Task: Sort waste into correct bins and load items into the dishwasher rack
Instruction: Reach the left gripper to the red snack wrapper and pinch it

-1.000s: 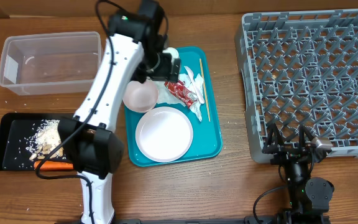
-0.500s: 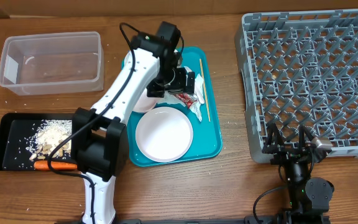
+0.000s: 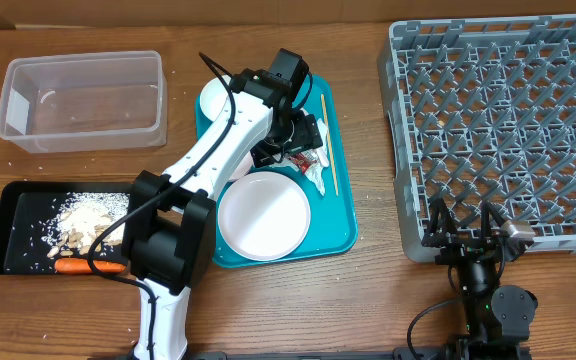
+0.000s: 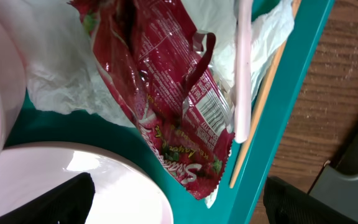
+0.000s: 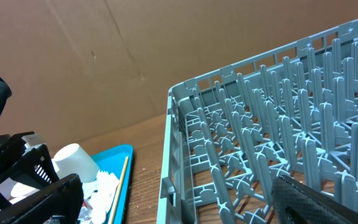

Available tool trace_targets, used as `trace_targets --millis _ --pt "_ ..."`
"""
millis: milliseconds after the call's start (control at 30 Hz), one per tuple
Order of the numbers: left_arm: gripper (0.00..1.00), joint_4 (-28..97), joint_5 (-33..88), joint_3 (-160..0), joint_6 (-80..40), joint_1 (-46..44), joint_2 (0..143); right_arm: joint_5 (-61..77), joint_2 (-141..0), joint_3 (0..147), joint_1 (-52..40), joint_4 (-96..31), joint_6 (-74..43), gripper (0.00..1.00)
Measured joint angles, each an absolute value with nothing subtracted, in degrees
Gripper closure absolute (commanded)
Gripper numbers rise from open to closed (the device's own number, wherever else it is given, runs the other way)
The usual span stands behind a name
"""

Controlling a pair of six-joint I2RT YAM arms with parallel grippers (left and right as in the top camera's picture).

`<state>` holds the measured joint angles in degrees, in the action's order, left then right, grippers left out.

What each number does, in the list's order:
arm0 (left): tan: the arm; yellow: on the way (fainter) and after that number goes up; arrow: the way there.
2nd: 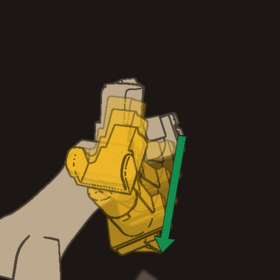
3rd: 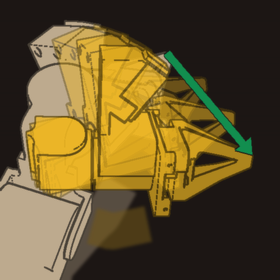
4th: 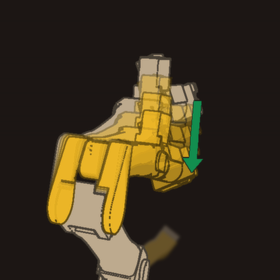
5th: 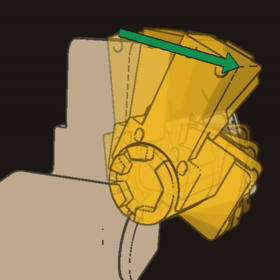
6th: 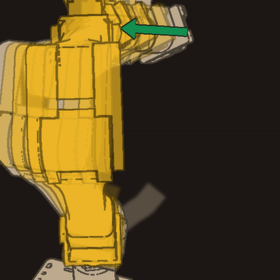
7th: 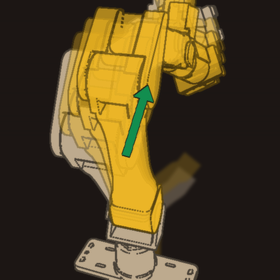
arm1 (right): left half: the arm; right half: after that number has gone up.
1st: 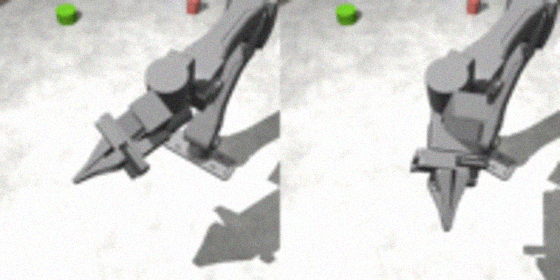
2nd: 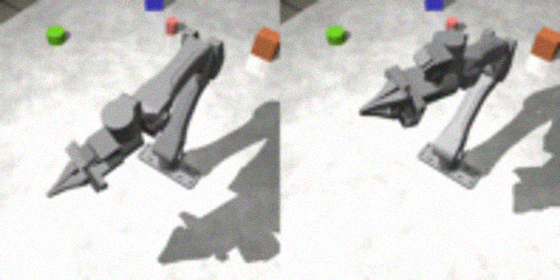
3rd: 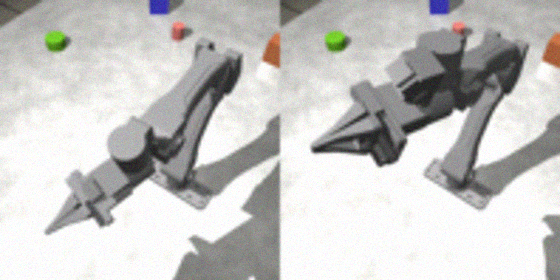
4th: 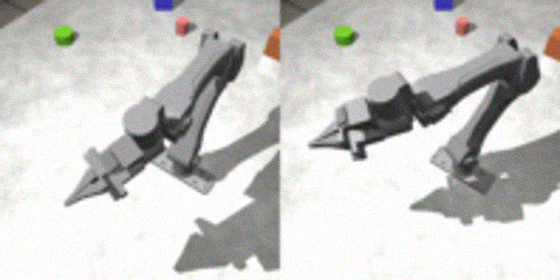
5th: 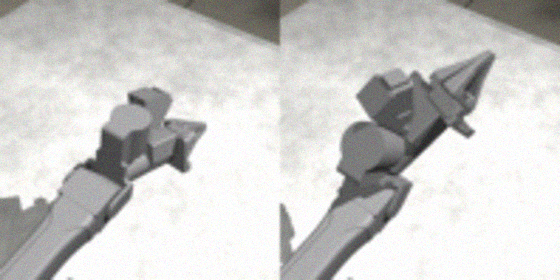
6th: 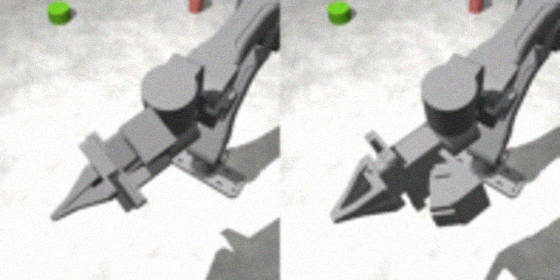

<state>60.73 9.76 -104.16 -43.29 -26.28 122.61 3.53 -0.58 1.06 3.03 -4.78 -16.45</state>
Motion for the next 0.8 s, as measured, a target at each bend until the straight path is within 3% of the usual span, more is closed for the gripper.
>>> trace_targets --millis 400,567,800 --pt "0.18 58.3 9.1 -104.2 -46.4 -26.3 125.8 3.6 -0.6 1.1 3.0 -4.8 -16.4 0.0" --pt "0.27 57.3 8.1 -104.1 -46.6 -26.9 125.8 3.6 -0.6 1.1 3.0 -4.8 -16.4 0.0" --pt "0.26 55.7 7.6 -102.2 -46.6 -27.6 125.8 3.6 -0.6 1.1 3.0 -4.8 -16.5 0.0"
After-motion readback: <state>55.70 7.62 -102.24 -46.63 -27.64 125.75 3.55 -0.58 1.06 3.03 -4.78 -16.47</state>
